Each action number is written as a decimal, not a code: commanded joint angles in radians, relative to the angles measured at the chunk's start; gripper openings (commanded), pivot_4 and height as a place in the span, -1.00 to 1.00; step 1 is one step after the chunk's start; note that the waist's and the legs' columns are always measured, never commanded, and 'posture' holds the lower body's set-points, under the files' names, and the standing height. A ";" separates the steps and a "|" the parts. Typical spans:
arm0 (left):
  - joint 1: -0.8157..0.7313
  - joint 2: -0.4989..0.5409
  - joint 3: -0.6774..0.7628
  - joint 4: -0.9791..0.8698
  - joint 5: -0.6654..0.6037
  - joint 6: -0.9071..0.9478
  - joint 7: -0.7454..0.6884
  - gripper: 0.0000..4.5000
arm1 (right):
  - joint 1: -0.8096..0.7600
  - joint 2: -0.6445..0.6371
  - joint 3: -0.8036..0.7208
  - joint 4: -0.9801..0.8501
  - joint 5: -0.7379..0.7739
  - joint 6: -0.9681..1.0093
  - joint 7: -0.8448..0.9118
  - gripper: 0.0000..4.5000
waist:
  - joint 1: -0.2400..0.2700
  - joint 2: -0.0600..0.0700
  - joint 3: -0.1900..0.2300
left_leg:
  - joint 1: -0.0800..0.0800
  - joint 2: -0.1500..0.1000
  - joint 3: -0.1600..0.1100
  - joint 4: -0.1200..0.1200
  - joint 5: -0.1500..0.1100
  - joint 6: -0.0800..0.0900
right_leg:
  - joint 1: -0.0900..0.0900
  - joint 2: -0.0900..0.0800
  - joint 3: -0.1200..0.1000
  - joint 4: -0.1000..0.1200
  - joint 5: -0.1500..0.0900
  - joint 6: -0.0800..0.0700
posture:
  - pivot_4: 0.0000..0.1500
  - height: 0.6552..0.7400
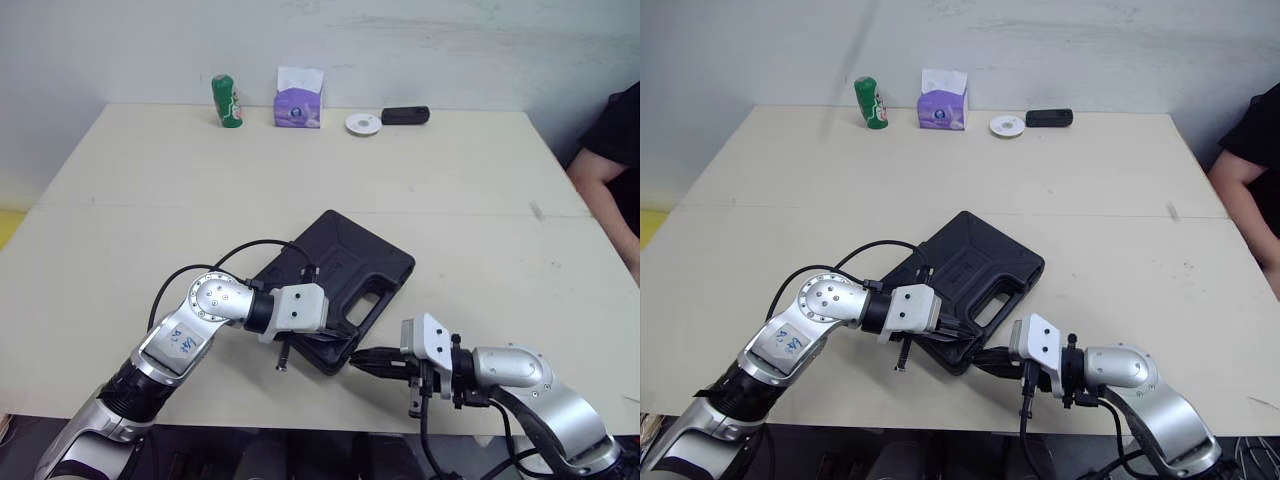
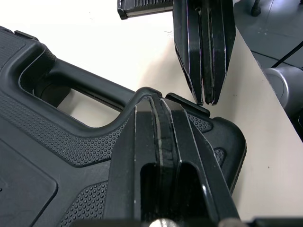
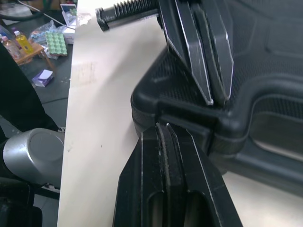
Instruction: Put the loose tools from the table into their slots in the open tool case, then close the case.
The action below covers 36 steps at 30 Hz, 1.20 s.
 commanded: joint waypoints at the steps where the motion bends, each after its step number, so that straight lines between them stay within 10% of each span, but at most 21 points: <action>1: 0.081 0.043 -0.118 0.113 0.107 0.080 -0.015 -1.00 | -0.021 0.011 -0.026 -0.007 0.020 -0.016 -0.010 -0.96 | 0.003 0.002 -0.002 | 0.000 0.000 0.000 0.000 0.000 0.000 | 0.000 0.000 0.000 0.000 0.000 0.000 | 1.00 1.00; 16: 0.089 -0.011 0.049 0.113 -0.039 -0.034 -0.017 -1.00 | 0.089 -0.127 -0.186 -0.118 0.169 0.017 0.069 -0.96 | 0.005 0.005 0.000 | -0.002 0.000 0.000 -0.003 -0.001 0.001 | 0.000 0.000 -0.001 -0.007 0.000 0.000 | 1.00 1.00; 21: 0.112 0.009 0.225 0.072 -0.187 -0.079 -0.060 -0.23 | 0.121 -0.166 -0.353 -0.098 0.208 -0.021 0.083 -1.00 | 0.004 0.005 0.008 | -0.004 0.000 0.000 -0.006 0.002 0.002 | -0.004 0.000 -0.002 -0.007 0.000 0.000 | 1.00 1.00; 27: 0.145 0.118 0.441 0.105 -0.247 0.023 -0.016 1.00 | 0.134 -0.251 -0.545 0.057 0.145 -0.116 0.146 0.34 | 0.015 0.003 0.027 | -0.010 -0.001 0.000 -0.009 0.007 0.000 | -0.006 0.000 -0.004 -0.011 0.001 0.002 | 1.00 1.00; 30: 0.207 0.183 0.526 0.142 -0.213 -0.001 0.005 1.00 | 0.137 -0.298 -0.623 0.138 0.124 -0.152 0.184 0.99 | 0.016 0.004 0.028 | -0.011 -0.002 0.001 -0.009 0.007 0.002 | -0.006 0.000 -0.007 -0.014 0.002 0.003 | 1.00 1.00; 36: 0.340 0.279 0.743 0.333 -0.121 -0.061 0.139 1.00 | 0.076 -0.372 -0.721 0.404 0.040 -0.285 0.222 0.99 | 0.016 0.000 0.031 | -0.016 -0.002 0.003 -0.008 0.007 0.003 | -0.009 0.001 -0.013 -0.014 0.003 0.006 | 1.00 1.00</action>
